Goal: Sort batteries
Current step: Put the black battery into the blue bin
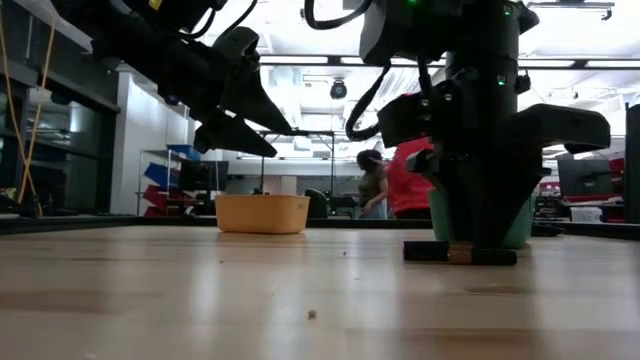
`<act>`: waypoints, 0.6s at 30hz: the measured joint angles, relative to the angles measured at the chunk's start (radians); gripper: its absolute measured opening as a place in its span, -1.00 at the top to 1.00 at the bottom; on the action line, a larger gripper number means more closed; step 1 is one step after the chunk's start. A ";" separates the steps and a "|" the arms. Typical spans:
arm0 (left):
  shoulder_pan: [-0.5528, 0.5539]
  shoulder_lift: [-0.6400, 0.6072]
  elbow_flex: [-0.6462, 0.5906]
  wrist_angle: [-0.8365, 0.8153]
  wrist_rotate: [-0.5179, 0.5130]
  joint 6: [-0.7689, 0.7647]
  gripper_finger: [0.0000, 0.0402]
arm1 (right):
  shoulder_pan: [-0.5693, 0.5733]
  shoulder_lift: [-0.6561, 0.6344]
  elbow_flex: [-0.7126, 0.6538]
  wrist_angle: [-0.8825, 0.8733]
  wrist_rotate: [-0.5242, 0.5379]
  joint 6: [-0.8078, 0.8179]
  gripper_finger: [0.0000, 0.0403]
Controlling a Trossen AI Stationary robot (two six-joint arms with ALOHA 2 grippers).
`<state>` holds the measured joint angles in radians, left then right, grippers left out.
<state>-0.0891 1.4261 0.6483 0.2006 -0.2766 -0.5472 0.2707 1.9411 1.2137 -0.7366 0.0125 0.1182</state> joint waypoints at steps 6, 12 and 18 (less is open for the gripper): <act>0.000 0.000 0.000 0.010 -0.006 0.009 -0.22 | -0.014 -0.008 0.026 -0.043 0.006 0.034 0.91; 0.004 0.000 0.000 0.055 -0.006 0.074 -0.22 | -0.040 -0.172 0.114 -0.113 0.184 0.103 0.96; 0.004 0.000 0.014 0.147 -0.005 0.226 -0.22 | -0.071 -0.325 0.092 -0.336 0.295 0.300 0.92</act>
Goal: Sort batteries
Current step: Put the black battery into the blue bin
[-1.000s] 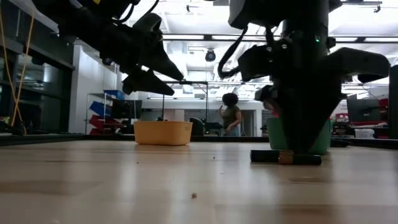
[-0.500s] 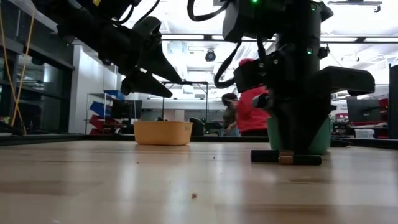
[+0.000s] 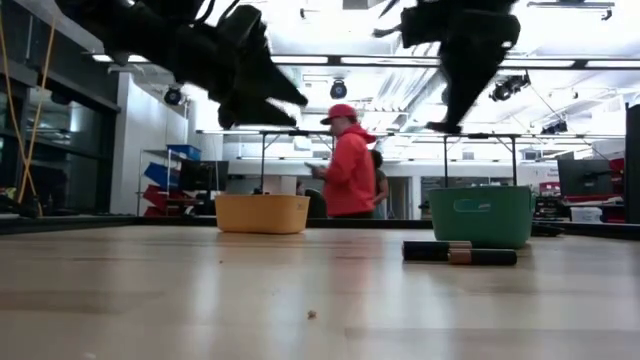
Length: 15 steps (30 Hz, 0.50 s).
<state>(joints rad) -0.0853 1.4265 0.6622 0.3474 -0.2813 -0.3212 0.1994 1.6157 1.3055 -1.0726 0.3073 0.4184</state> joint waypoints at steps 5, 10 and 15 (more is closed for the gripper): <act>0.000 0.013 0.070 0.017 0.001 0.175 -0.22 | -0.020 -0.057 -0.129 0.014 -0.032 0.119 0.82; 0.000 0.071 0.145 0.018 0.032 0.230 -0.22 | -0.037 -0.065 -0.177 0.073 -0.091 0.160 0.58; -0.006 0.181 0.216 0.011 0.107 0.229 -0.22 | -0.036 -0.074 -0.140 0.076 -0.054 0.139 0.31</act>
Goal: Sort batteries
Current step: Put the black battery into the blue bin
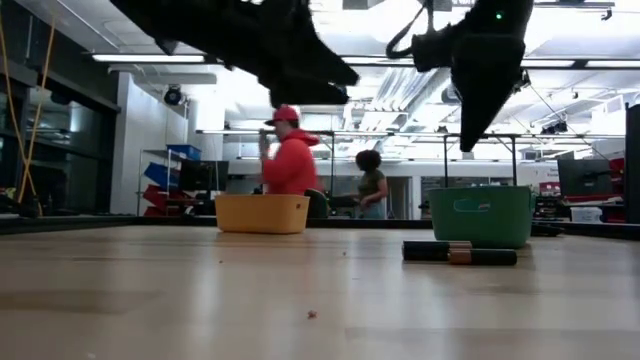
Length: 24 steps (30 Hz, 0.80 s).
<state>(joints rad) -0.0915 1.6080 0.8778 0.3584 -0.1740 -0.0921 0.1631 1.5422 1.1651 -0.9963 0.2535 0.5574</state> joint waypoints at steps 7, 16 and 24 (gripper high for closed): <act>-0.049 0.215 0.119 -0.001 0.142 0.017 -0.22 | 0.000 -0.072 0.033 -0.075 0.036 -0.002 0.18; -0.127 0.413 0.230 -0.004 0.173 0.063 -0.22 | 0.000 -0.182 0.034 -0.130 0.077 0.140 0.17; -0.108 0.495 0.235 0.002 0.192 -0.036 -0.22 | 0.000 -0.196 0.034 -0.131 0.085 0.143 0.17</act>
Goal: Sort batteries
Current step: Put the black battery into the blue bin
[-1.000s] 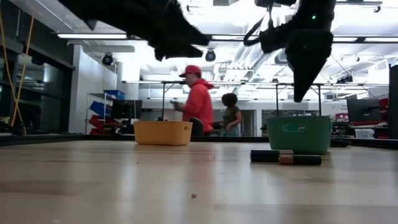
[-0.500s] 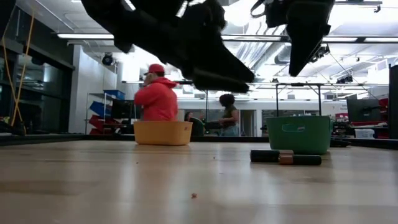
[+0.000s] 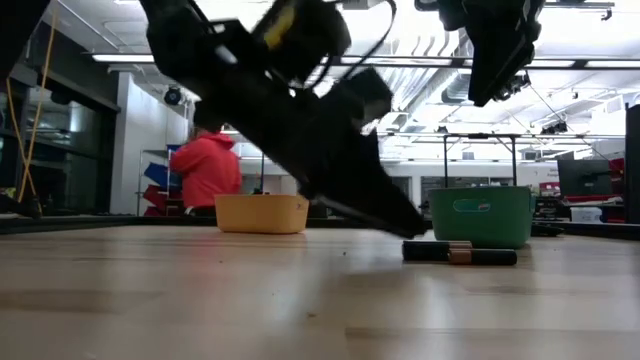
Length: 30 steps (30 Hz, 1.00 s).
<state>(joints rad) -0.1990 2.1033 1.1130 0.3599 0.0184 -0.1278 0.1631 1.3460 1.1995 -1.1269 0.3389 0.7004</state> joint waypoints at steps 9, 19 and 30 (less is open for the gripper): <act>0.003 0.047 0.002 0.011 -0.016 -0.014 0.06 | 0.000 0.000 0.000 -0.002 0.009 -0.029 0.17; 0.057 -0.039 -0.005 -0.131 0.011 -0.142 0.97 | 0.000 0.000 0.000 0.000 0.028 -0.028 0.17; 0.119 -0.219 -0.001 -0.233 0.010 0.138 0.97 | 0.015 0.001 -0.035 0.203 -0.142 0.045 0.17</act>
<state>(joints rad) -0.0798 1.8847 1.1118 0.1270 0.0283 0.0101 0.1784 1.3466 1.1649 -0.9238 0.1974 0.7454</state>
